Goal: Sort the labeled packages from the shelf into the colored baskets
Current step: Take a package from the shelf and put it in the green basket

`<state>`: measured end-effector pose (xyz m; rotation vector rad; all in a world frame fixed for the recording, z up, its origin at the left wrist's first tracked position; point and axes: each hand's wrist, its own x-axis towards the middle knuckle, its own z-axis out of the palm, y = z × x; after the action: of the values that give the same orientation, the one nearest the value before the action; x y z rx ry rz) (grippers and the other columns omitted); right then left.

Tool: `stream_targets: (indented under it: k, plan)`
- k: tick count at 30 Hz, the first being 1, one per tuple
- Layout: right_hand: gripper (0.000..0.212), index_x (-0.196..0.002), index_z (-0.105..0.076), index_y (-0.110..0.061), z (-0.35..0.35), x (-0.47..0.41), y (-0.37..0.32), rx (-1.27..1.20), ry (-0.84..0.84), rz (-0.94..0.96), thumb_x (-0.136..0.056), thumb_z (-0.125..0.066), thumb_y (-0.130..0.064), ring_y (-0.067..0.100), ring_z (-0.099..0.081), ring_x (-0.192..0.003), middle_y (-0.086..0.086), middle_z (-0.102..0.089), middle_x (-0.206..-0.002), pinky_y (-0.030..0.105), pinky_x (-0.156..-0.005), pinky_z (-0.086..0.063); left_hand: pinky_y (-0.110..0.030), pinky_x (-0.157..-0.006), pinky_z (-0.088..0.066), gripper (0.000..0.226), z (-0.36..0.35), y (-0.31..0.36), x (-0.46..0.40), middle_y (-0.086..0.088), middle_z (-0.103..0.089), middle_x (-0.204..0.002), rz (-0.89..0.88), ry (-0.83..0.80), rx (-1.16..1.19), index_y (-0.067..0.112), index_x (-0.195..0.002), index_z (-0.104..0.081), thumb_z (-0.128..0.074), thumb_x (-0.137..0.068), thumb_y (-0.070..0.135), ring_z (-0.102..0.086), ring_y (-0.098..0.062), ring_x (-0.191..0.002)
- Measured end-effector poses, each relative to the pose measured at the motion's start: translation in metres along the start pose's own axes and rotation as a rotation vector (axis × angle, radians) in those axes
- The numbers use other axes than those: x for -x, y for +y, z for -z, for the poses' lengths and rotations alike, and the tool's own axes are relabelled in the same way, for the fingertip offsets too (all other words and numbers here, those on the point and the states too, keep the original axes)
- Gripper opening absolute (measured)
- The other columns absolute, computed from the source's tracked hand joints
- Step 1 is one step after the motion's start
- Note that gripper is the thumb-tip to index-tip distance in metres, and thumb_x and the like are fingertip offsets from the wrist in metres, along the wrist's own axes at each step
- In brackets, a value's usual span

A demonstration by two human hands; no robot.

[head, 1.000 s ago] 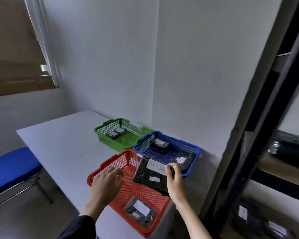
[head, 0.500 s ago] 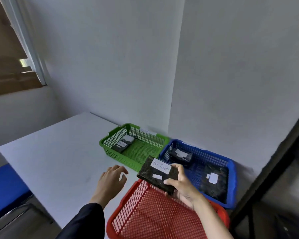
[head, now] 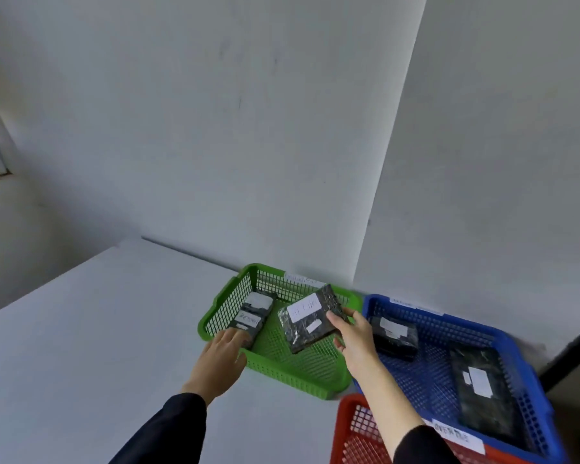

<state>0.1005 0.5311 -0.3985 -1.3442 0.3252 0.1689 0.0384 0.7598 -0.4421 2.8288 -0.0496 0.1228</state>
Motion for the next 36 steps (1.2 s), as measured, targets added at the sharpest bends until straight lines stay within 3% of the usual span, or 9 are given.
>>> stream_targets:
  k: [3,6,9,14,19,24,28,33,36]
  plan:
    - [0.011,-0.095,-0.059,-0.015,-0.024,-0.022,0.005,-0.009,0.053,-0.001,-0.086,-0.065,-0.010,0.017,-0.058,-0.077,0.004,-0.063,-0.089,0.039,-0.076,-0.047,-0.026,-0.098,-0.038,0.032,-0.007,-0.017,-0.022,0.003,-0.052,-0.117,-0.069,0.003,-0.024,0.019,-0.117,-0.049,-0.036,-0.092,0.033,-0.050,-0.015,-0.116]
    - [0.008,-0.098,-0.056,-0.014,-0.044,-0.044,0.022,0.142,0.009,-0.037,-0.091,-0.058,-0.012,0.017,-0.058,-0.081,0.005,-0.061,-0.093,0.050,-0.089,-0.047,-0.026,-0.097,-0.040,0.074,-0.026,-0.040,-0.034,0.006,-0.053,-0.108,-0.121,-0.112,-0.080,0.021,-0.110,-0.054,-0.003,-0.081,0.065,-0.050,-0.011,-0.108]
    - [0.010,-0.101,-0.054,-0.021,-0.062,-0.065,0.044,0.425,-0.037,0.005,-0.093,-0.053,-0.016,0.025,-0.058,-0.101,0.005,-0.059,-0.111,0.052,-0.095,-0.047,-0.022,-0.078,-0.051,0.081,-0.036,-0.059,-0.045,0.013,-0.061,-0.079,-0.128,-0.179,-0.140,0.026,-0.080,-0.063,0.006,-0.087,0.068,-0.062,-0.007,-0.081]
    - [0.023,-0.119,-0.049,-0.008,-0.084,-0.093,0.076,0.648,-0.076,-0.001,-0.096,-0.047,-0.010,0.016,-0.043,-0.105,0.001,-0.045,-0.114,0.032,-0.091,-0.039,-0.026,-0.098,-0.031,0.121,-0.041,-0.070,-0.058,0.007,-0.050,-0.114,-0.240,-0.244,-0.089,0.020,-0.115,-0.047,0.029,-0.046,0.085,-0.044,-0.011,-0.106]
    - [0.028,-0.124,-0.045,-0.010,-0.095,-0.111,0.098,0.764,-0.086,-0.085,-0.098,-0.042,-0.018,0.025,-0.048,-0.114,0.010,-0.048,-0.131,0.032,-0.091,-0.040,-0.018,-0.077,-0.036,0.083,-0.044,-0.078,-0.064,0.013,-0.054,-0.093,-0.306,-0.246,-0.145,0.026,-0.091,-0.052,0.008,-0.074,0.080,-0.039,-0.004,-0.080]
    - [0.040,-0.140,-0.035,-0.027,-0.094,-0.120,0.106,1.004,-0.122,-0.226,-0.100,-0.035,-0.033,0.042,-0.009,-0.138,0.018,-0.010,-0.148,0.046,-0.112,-0.020,-0.010,-0.054,-0.036,0.054,-0.056,-0.083,-0.062,0.022,-0.045,-0.063,-0.294,-0.278,-0.218,0.035,-0.064,-0.045,-0.011,-0.089,0.069,-0.042,0.003,-0.056]
    - [0.046,-0.144,-0.028,-0.031,-0.094,-0.119,0.108,1.009,-0.180,-0.272,-0.099,-0.034,-0.037,0.040,-0.014,-0.140,0.017,0.002,-0.151,0.049,-0.111,-0.031,-0.011,-0.060,-0.039,0.057,-0.049,-0.081,-0.061,0.022,-0.050,-0.070,-0.296,-0.248,-0.161,0.035,-0.070,-0.047,-0.007,-0.088,0.071,-0.042,0.001,-0.062]
    - [0.046,-0.146,-0.023,-0.028,-0.092,-0.107,0.085,0.976,-0.247,-0.251,-0.101,-0.028,-0.033,0.036,-0.020,-0.141,0.018,0.006,-0.154,0.046,-0.111,-0.031,-0.025,-0.096,-0.030,0.122,-0.038,-0.073,-0.064,0.007,-0.049,-0.115,-0.268,-0.368,-0.130,0.022,-0.112,-0.046,0.030,-0.042,0.086,-0.041,-0.011,-0.106]
    - [0.043,-0.143,-0.031,-0.022,-0.086,-0.094,0.059,0.956,-0.262,-0.166,-0.101,-0.027,-0.033,0.031,-0.030,-0.137,0.012,-0.014,-0.154,0.047,-0.111,-0.032,-0.030,-0.100,-0.033,0.110,-0.024,-0.059,-0.067,0.005,-0.054,-0.120,-0.230,-0.434,-0.103,0.022,-0.115,-0.049,0.016,-0.052,0.085,-0.045,-0.014,-0.113]
